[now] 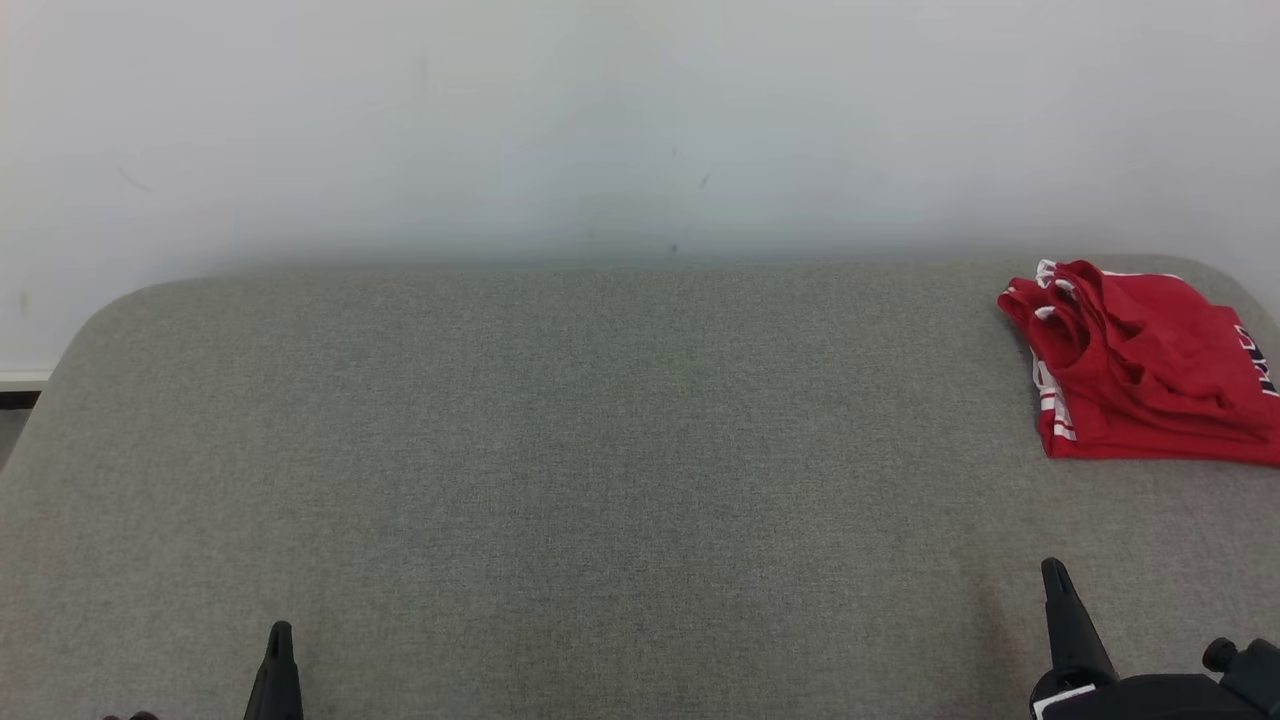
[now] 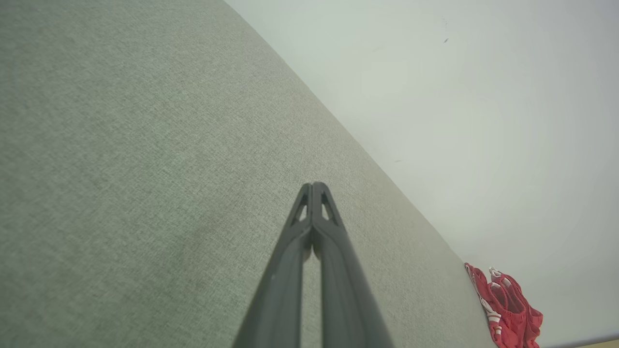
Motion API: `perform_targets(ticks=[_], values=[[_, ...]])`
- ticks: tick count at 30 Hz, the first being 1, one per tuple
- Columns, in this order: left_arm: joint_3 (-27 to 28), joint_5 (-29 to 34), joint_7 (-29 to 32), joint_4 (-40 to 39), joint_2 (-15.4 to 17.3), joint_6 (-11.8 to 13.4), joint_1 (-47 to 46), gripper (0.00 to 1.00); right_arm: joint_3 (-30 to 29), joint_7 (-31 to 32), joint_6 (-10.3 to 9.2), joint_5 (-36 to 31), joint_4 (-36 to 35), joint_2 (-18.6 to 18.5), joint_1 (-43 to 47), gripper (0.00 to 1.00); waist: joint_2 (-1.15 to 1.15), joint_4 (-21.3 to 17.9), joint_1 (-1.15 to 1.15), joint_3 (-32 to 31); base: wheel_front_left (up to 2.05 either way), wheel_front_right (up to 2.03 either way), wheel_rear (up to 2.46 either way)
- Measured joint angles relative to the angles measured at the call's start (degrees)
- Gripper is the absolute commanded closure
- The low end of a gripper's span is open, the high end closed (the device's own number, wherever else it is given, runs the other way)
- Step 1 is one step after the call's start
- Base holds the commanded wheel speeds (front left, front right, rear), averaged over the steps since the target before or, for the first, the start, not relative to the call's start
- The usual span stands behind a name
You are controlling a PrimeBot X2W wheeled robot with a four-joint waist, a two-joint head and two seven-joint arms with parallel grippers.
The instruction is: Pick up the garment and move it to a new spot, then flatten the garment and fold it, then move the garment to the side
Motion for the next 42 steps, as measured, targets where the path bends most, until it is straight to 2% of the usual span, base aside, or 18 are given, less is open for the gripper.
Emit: perform_targets(ticks=[20, 42], values=[[0.5, -13.9, 3.5, -0.3, -0.1, -0.2, -1.9, 1.0, -1.2, 2.7, 0.0, 13.2, 0.9, 0.4, -2.3, 1.0, 0.0, -0.1, 0.0, 0.3, 0.0, 0.0, 0.0], [0.9, -25.7, 6.5, -0.6, -0.2, -0.2, -3.4, 1.0, -2.2, 5.0, -0.01, 24.4, 1.7, 0.7, -4.4, 1.0, 0.0, -0.2, -0.01, 0.6, 0.0, 0.0, 0.0]])
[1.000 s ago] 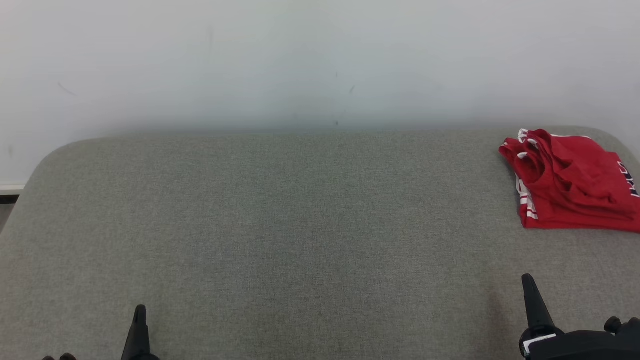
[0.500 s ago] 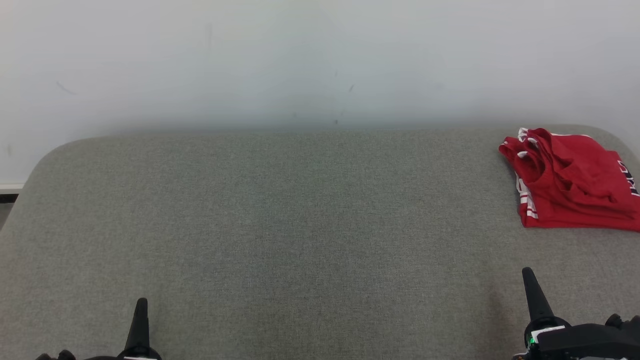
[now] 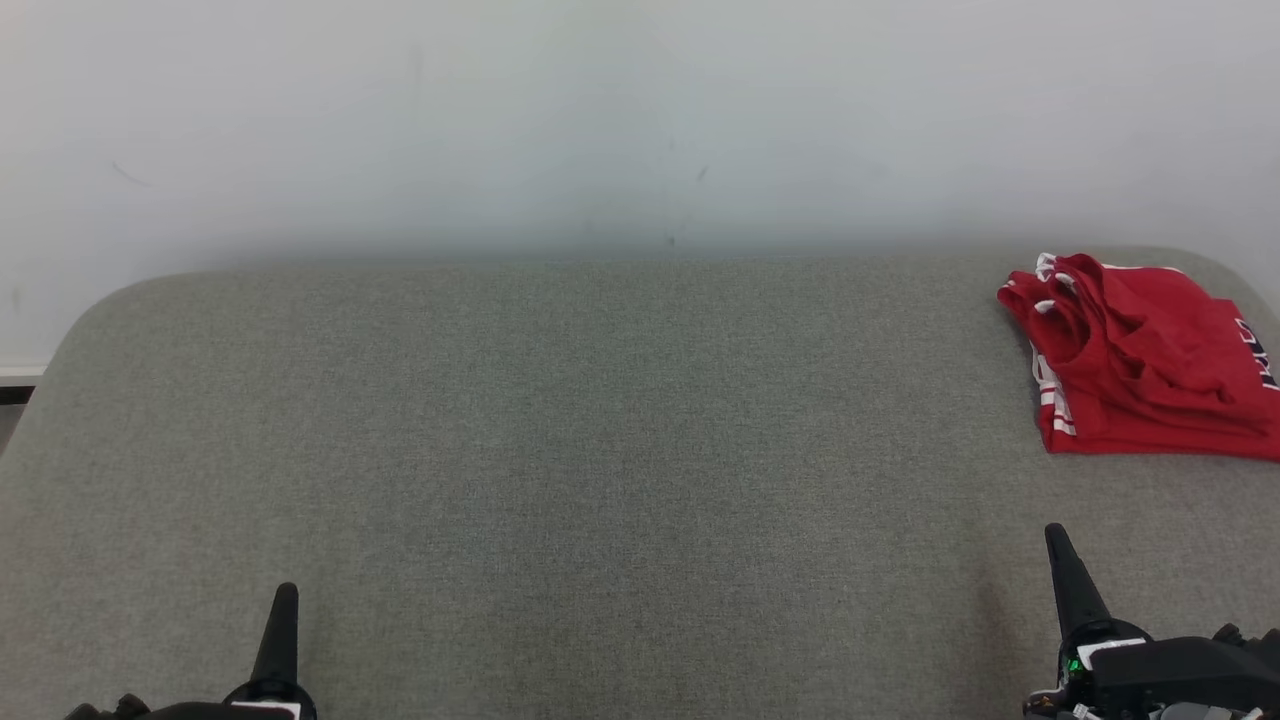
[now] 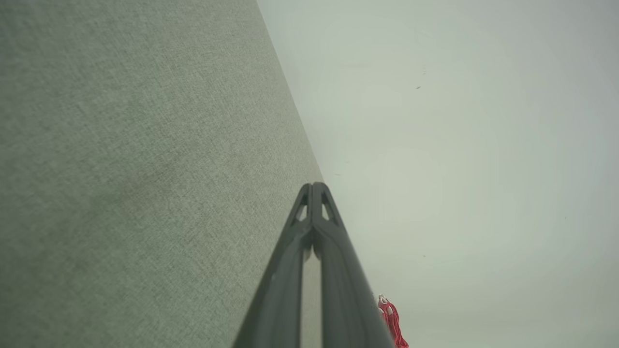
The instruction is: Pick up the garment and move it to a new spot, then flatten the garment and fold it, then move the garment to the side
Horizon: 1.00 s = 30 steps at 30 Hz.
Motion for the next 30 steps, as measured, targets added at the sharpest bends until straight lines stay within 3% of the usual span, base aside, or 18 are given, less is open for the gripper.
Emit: perform_targets(ticks=[30], values=[[0.4, -13.0, 3.4, -0.3, -0.1, -0.1, -1.8, 1.0, -1.1, 2.5, 0.0, 12.2, 0.9, 0.4, -2.1, 1.0, 0.0, -0.1, 0.0, 0.4, 0.0, 0.0, 0.0]])
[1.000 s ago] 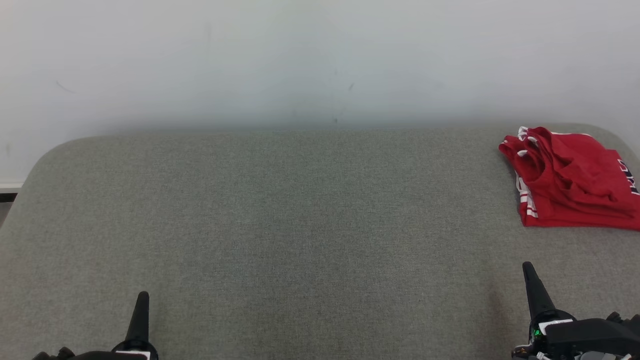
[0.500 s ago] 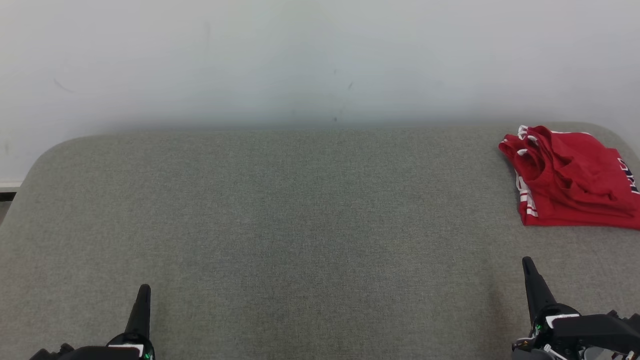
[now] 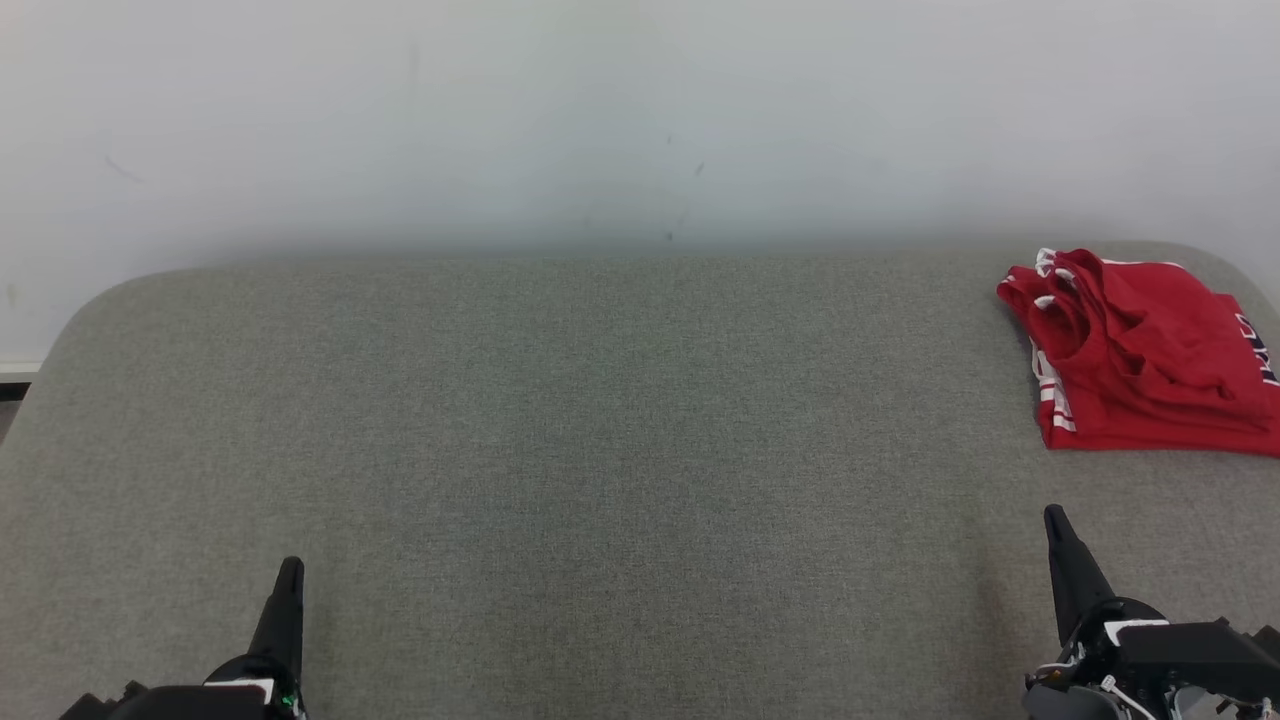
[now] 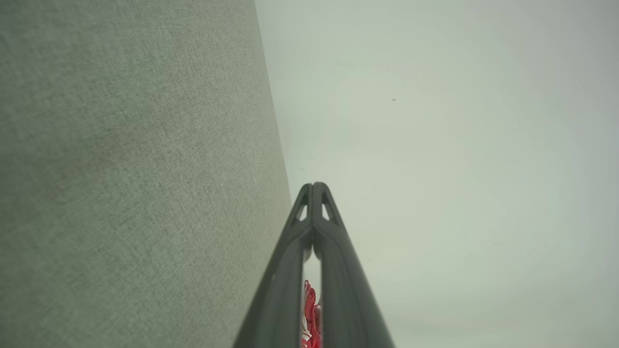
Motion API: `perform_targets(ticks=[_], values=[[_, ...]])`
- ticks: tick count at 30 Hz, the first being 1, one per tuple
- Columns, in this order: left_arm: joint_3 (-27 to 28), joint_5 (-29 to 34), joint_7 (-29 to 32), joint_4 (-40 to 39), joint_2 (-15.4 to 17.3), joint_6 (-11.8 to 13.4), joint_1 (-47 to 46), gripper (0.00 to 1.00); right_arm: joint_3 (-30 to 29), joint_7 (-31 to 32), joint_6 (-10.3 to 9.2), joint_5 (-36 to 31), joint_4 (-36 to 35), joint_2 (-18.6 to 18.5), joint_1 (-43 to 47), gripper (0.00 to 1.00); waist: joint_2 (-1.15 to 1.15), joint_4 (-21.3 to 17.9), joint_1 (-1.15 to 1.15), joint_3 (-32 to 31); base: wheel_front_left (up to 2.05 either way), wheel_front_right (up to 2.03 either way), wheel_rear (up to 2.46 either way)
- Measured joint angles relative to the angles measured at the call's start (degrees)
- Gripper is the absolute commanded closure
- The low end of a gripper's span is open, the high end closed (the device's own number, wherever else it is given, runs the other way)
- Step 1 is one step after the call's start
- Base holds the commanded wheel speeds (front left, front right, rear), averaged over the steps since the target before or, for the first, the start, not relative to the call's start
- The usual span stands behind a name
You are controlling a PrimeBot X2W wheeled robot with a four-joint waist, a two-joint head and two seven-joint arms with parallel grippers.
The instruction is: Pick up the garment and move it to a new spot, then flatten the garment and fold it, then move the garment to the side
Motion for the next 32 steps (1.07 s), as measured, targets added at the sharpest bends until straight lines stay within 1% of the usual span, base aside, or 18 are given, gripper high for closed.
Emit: perform_targets(ticks=[10, 32], values=[[0.1, -3.7, 1.0, -0.1, 0.0, -0.2, -0.5, 1.0, -0.3, 0.8, 0.0, 3.6, 0.3, 0.1, -0.6, 1.0, 0.0, 0.0, 0.0, 0.1, 0.0, 0.0, 0.0], [0.1, -3.9, 1.0, -0.1, 0.0, -0.2, -0.6, 1.0, -0.4, 0.9, 0.0, 3.7, 0.3, 0.2, -0.6, 1.0, 0.0, 0.0, 0.0, 0.1, 0.0, 0.0, 0.0]])
